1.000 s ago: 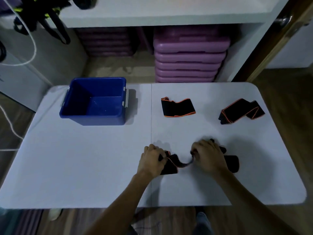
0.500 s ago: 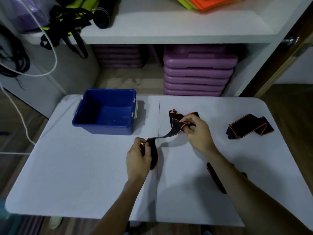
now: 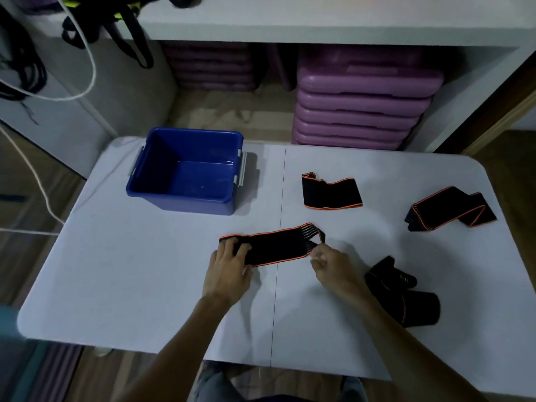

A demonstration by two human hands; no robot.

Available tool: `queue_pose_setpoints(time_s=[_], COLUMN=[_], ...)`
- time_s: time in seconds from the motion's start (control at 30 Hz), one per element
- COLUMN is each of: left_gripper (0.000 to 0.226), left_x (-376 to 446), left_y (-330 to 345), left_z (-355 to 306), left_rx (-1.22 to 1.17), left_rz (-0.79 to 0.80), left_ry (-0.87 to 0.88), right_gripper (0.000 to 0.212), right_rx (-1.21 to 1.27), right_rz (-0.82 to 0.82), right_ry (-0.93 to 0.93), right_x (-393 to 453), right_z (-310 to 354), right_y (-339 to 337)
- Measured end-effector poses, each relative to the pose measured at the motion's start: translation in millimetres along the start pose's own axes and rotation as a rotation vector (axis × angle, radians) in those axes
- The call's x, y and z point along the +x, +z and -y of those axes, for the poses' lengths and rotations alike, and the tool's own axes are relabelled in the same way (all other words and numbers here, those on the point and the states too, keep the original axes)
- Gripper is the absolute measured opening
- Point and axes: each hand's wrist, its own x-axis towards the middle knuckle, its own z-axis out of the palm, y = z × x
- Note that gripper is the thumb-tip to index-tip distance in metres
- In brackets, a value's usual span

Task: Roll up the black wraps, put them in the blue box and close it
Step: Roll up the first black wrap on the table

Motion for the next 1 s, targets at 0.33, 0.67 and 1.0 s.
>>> queue_pose_setpoints(time_s=[0.33,0.67,1.0], left_gripper=[0.059,0.046,0.063], left_x=[-15,-19,24], left_y=[-6,21,8], left_z=[-10,-18,-18], left_rx=[-0.129,-0.274,0.147], left_rz=[0.286,0.137,0.392], left_ry=[-0.291,-0.044,0.068], right_gripper=[0.047,0.062,0.024], right_rx=[0.079,-0.221,-0.338], right_rz=[0.100,0.236,0.126], right_ry=[-0.099,-0.249,-0.615], right_x=[18,-18,-36], right_z=[29,2,9], right_y=[31,49,31])
